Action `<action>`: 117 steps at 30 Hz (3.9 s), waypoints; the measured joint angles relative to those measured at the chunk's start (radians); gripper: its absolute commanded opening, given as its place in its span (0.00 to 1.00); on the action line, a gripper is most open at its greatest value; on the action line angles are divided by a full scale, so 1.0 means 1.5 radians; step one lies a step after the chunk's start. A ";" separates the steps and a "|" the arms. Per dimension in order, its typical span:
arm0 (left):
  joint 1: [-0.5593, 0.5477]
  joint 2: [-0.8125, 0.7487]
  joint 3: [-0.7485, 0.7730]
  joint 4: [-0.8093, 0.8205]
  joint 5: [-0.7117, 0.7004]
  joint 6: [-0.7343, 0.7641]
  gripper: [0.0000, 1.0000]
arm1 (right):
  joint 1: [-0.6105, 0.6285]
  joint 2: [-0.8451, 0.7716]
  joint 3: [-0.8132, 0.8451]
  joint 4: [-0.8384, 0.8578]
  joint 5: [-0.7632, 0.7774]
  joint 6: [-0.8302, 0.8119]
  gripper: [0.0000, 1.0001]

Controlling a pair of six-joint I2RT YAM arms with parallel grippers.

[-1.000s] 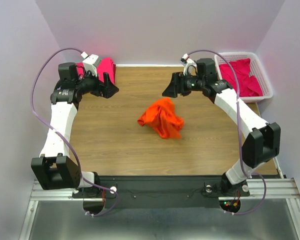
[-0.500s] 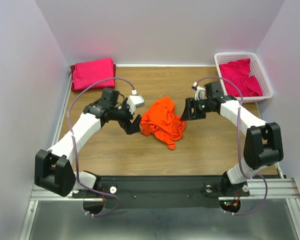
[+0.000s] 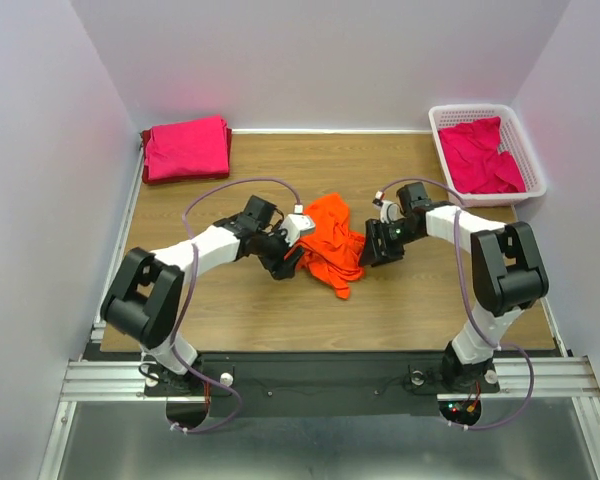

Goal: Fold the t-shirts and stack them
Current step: Flatten the tshirt out

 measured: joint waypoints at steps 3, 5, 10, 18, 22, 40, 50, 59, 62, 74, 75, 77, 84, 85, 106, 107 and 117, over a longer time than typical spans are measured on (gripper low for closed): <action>0.000 0.051 0.017 0.031 -0.034 -0.019 0.62 | 0.003 0.024 0.000 0.006 -0.004 0.000 0.49; 0.000 0.082 0.034 0.042 -0.047 -0.033 0.39 | 0.003 0.040 0.002 0.009 -0.019 0.001 0.36; 0.003 0.091 0.062 0.039 -0.040 -0.040 0.00 | 0.003 0.047 0.016 0.011 -0.035 -0.001 0.01; 0.082 -0.010 0.136 -0.061 0.015 -0.007 0.00 | -0.013 0.008 0.111 0.006 -0.013 -0.012 0.01; 0.161 -0.052 0.210 -0.113 0.016 0.029 0.00 | -0.047 -0.024 0.207 0.008 0.016 -0.019 0.01; 0.219 -0.064 0.423 -0.215 0.049 0.062 0.00 | -0.054 -0.083 0.444 0.002 0.094 -0.062 0.00; 0.077 -0.114 0.430 -0.284 0.139 0.096 0.00 | -0.047 0.037 0.691 0.005 0.068 -0.008 0.01; -0.122 -0.135 0.582 -0.278 0.190 0.023 0.00 | 0.112 0.110 0.727 0.033 0.012 0.068 0.01; -0.130 -0.136 0.582 -0.215 0.213 -0.049 0.00 | 0.177 0.111 0.697 0.053 -0.019 0.095 0.06; -0.054 -0.087 0.396 0.089 0.193 -0.365 0.00 | -0.028 0.113 0.535 0.031 -0.040 0.084 0.88; -0.036 -0.086 0.380 0.104 0.187 -0.386 0.00 | -0.076 0.109 0.517 0.021 -0.034 0.068 0.88; 0.013 -0.080 0.351 0.134 0.176 -0.429 0.00 | -0.140 0.088 0.476 0.007 -0.020 0.041 0.86; 0.176 -0.002 0.344 0.199 0.099 -0.543 0.00 | -0.158 -0.090 0.276 -0.066 -0.038 -0.067 0.82; 0.197 0.014 0.344 0.199 0.087 -0.556 0.00 | -0.145 -0.102 0.264 -0.069 -0.043 -0.074 0.82; 0.326 0.075 0.249 0.208 0.086 -0.542 0.00 | 0.065 0.036 0.094 -0.086 0.137 -0.155 0.59; 0.327 0.075 0.247 0.208 0.089 -0.540 0.00 | 0.070 0.036 0.087 -0.083 0.136 -0.155 0.60; 0.342 0.078 0.242 0.208 0.100 -0.527 0.00 | 0.134 0.004 0.026 -0.087 0.119 -0.158 0.63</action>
